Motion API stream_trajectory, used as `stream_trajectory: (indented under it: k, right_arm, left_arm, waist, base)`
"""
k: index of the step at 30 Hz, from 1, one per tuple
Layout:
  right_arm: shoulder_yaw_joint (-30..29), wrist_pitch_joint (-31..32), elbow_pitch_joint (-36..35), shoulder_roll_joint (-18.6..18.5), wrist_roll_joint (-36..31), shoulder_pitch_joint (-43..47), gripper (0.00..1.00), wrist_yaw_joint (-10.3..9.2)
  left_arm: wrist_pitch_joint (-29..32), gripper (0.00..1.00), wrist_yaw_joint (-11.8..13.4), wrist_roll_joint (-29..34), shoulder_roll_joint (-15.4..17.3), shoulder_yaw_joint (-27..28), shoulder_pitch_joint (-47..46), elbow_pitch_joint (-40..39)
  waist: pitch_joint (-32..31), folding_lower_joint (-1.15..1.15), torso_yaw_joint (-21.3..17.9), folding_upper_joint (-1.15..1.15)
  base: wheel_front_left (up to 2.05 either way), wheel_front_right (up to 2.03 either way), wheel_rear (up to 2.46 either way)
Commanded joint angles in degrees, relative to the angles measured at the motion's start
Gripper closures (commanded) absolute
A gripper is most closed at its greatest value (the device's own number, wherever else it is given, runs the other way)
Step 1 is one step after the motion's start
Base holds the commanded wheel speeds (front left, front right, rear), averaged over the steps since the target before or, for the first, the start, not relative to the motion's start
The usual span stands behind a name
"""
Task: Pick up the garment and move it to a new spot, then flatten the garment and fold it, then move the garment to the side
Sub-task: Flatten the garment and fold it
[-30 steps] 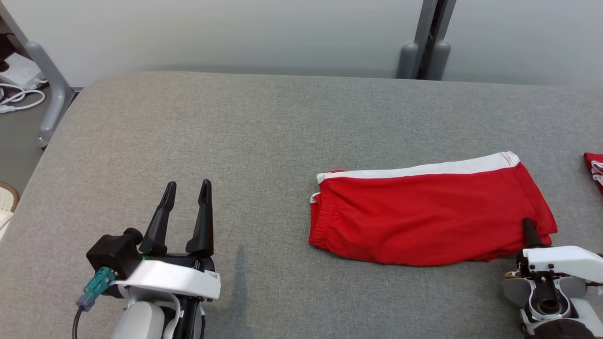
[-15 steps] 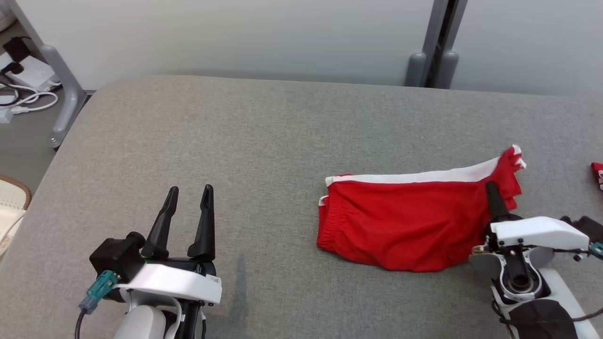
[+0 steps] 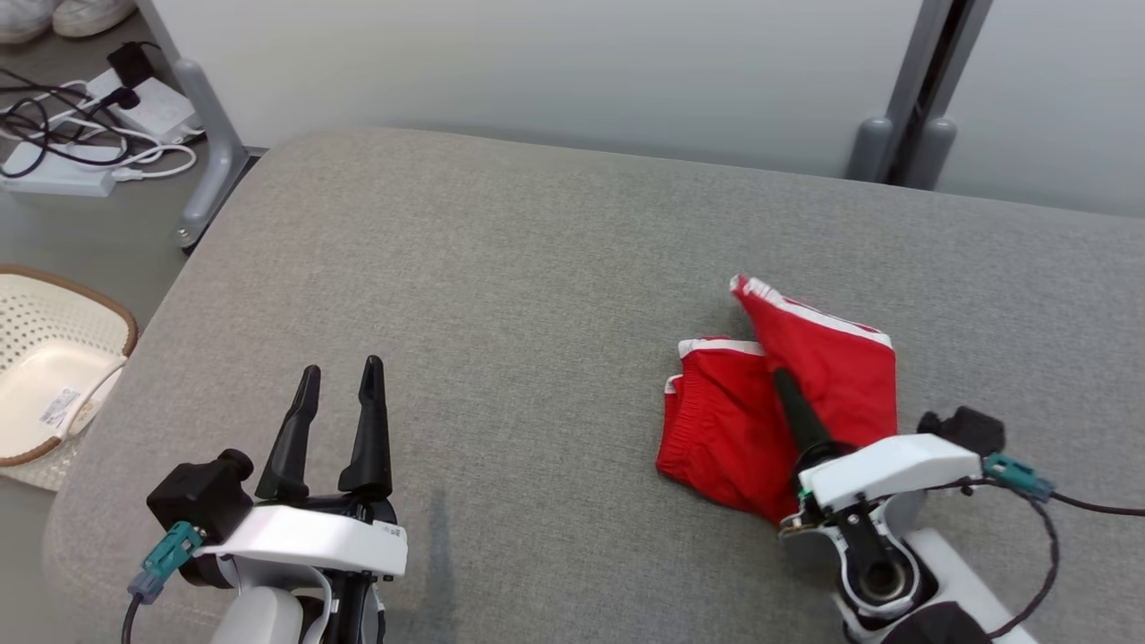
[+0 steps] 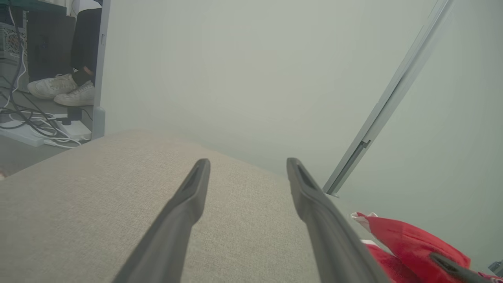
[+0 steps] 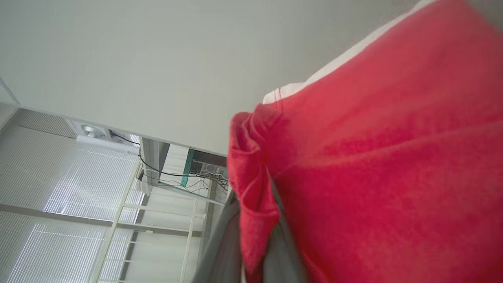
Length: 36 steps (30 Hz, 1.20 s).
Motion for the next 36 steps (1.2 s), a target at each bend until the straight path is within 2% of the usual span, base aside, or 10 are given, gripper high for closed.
stream_trajectory:
  k: [1,8,16,17,18,27,36]
  right_arm:
    - [1.18,-0.52,0.54,-0.31,0.37,0.02,1.0,0.01]
    - [6.44,-2.42,4.75,-0.3,1.94,-2.2,1.0,0.02]
    - [10.06,-2.55,8.61,-0.32,3.37,-3.6,1.0,0.01]
    - [10.46,-2.89,9.34,-0.32,2.71,-3.98,0.86,0.01]
    - [10.78,-3.16,9.75,-0.32,2.6,-4.12,0.0,0.02]
    - [16.31,-2.28,8.45,-0.26,1.38,-3.47,0.0,0.01]
    - [22.42,-2.02,9.85,-0.31,-3.01,-4.37,0.0,0.01]
  left_arm:
    - [-0.17,0.0,0.17,-0.09,0.25,0.09,0.32,0.16]
    - [-0.17,0.0,0.67,-0.7,0.26,-0.69,0.27,0.37]
    - [-0.17,0.0,1.02,-1.05,0.25,-0.64,1.04,0.88]
    - [-0.17,0.0,1.02,-1.03,0.25,-0.68,1.04,0.92]
    - [-0.18,0.0,1.02,-1.02,0.25,-0.71,1.07,0.93]
    - [-0.17,0.0,1.15,-0.99,0.25,-1.28,0.39,1.41]
    - [-0.17,0.0,1.12,-0.37,0.25,-0.87,1.09,1.67]
  waist:
    - [0.21,0.0,0.67,0.0]
    - [0.5,0.0,3.26,0.0]
    - [0.57,0.0,4.29,0.0]
    - [0.58,0.0,4.3,0.0]
    - [0.56,0.0,4.28,0.0]
    - [0.53,0.0,4.08,0.0]
    - [0.25,0.0,2.82,0.0]
  base:
    - [0.0,0.0,0.0]
    - [0.0,0.0,0.0]
    - [0.0,0.0,0.0]
    - [0.0,0.0,0.0]
    - [0.0,0.0,0.0]
    - [0.0,0.0,0.0]
    - [0.0,0.0,0.0]
